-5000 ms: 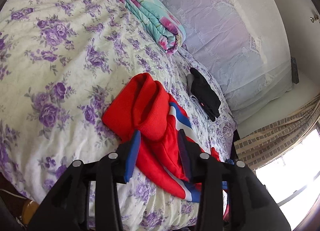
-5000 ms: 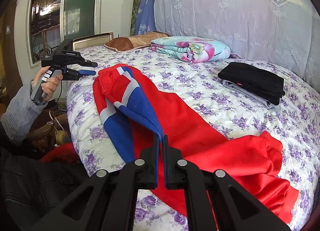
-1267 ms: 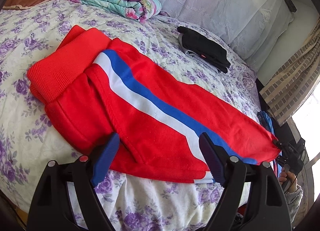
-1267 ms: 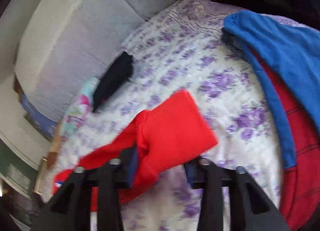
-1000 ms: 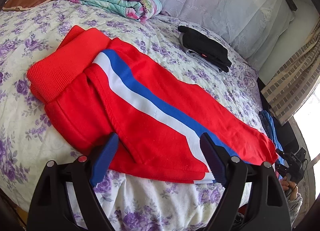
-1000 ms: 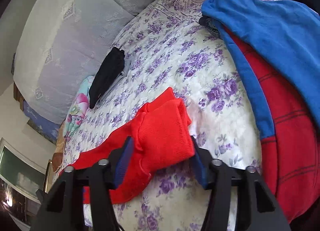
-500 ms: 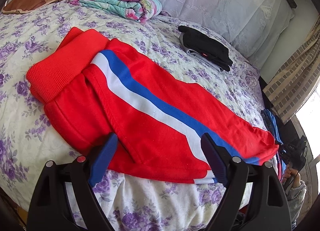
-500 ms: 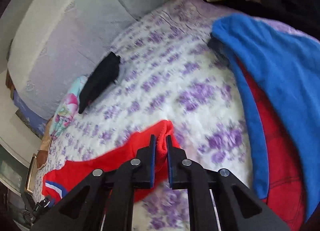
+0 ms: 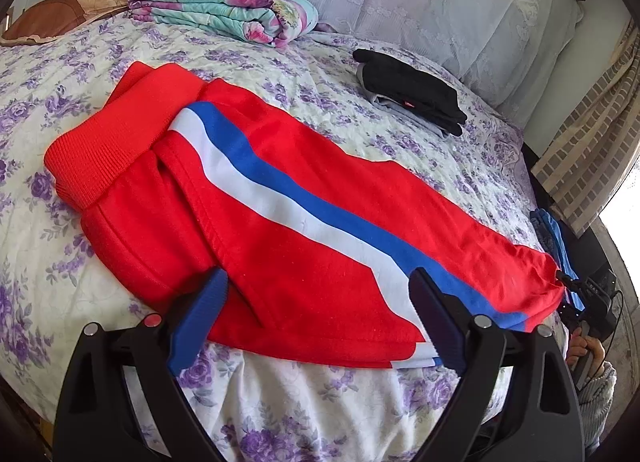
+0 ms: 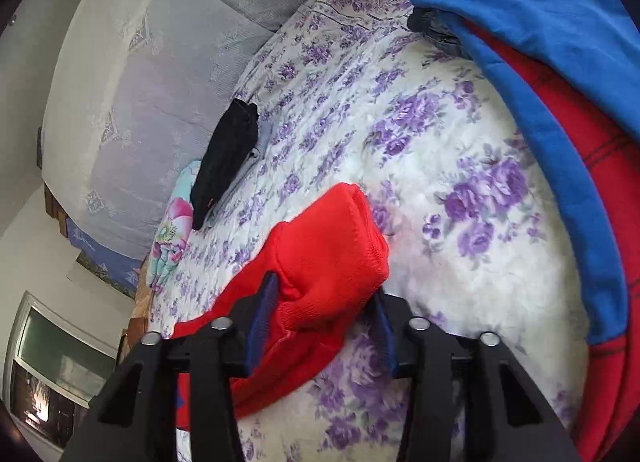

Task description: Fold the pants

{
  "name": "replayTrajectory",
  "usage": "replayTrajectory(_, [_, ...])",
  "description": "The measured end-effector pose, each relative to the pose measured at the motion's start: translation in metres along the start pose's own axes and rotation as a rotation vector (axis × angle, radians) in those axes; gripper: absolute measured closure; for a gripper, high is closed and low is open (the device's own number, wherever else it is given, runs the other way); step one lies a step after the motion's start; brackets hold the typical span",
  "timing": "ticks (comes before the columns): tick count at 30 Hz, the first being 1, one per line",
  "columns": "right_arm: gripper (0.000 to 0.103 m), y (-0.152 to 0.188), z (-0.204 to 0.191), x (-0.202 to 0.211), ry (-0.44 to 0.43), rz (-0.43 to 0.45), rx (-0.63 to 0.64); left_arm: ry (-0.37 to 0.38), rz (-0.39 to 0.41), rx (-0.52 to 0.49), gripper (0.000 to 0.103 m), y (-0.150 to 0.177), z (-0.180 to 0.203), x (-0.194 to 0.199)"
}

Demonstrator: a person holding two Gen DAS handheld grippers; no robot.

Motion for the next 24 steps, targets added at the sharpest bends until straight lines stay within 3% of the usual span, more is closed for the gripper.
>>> replayTrajectory(2, [0.078,-0.003,-0.03,0.019,-0.016,0.066,0.124,0.002,-0.001,-0.001,0.014,0.0,0.0,0.0])
replayTrajectory(4, [0.079,-0.004,-0.048,0.03,0.032,0.072,0.22,0.005,-0.002,0.005,0.014,0.0,-0.001,0.001])
replayTrajectory(7, [0.079,-0.001,-0.015,0.021,0.146,-0.024,0.168,0.009,0.003,0.001,0.013,0.001,0.001,0.0])
replayTrajectory(9, [0.069,0.009,0.01,0.017,0.191,-0.059,0.149,0.004,0.0,-0.017,0.013,0.001,0.003,0.0])
replayTrajectory(11, [0.06,0.008,0.011,0.031,0.153,-0.021,0.128,0.004,-0.004,-0.02,0.013,0.001,0.003,0.0])
replayTrajectory(13, [0.057,-0.003,0.011,0.055,0.195,0.085,0.096,0.008,-0.008,-0.007,0.013,0.0,0.002,0.0])
replayTrajectory(16, [0.057,-0.023,-0.017,0.073,0.147,0.172,0.136,0.019,0.007,0.032,0.013,-0.002,0.0,0.007])
replayTrajectory(19, [0.057,-0.007,-0.081,0.033,-0.008,0.027,0.266,0.035,0.037,0.046,0.013,-0.006,0.002,0.019])
replayTrajectory(22, [0.057,0.045,-0.147,-0.036,-0.164,-0.209,0.37,0.042,0.063,0.001,0.013,-0.006,0.011,0.028])
replayTrajectory(24, [0.057,0.082,-0.172,-0.079,-0.216,-0.347,0.389,0.009,0.066,-0.028,0.013,-0.006,0.013,0.026])
Point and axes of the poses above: each gripper's, at about its wrist camera, not at the fingertips, and x roughly against the way its jaws point, z to its right, y to its underside, the point moved 7 cm from there along -x, roughly the way its jaws point, and after that the axes turned 8 degrees about -y, right-handed, at the moved point
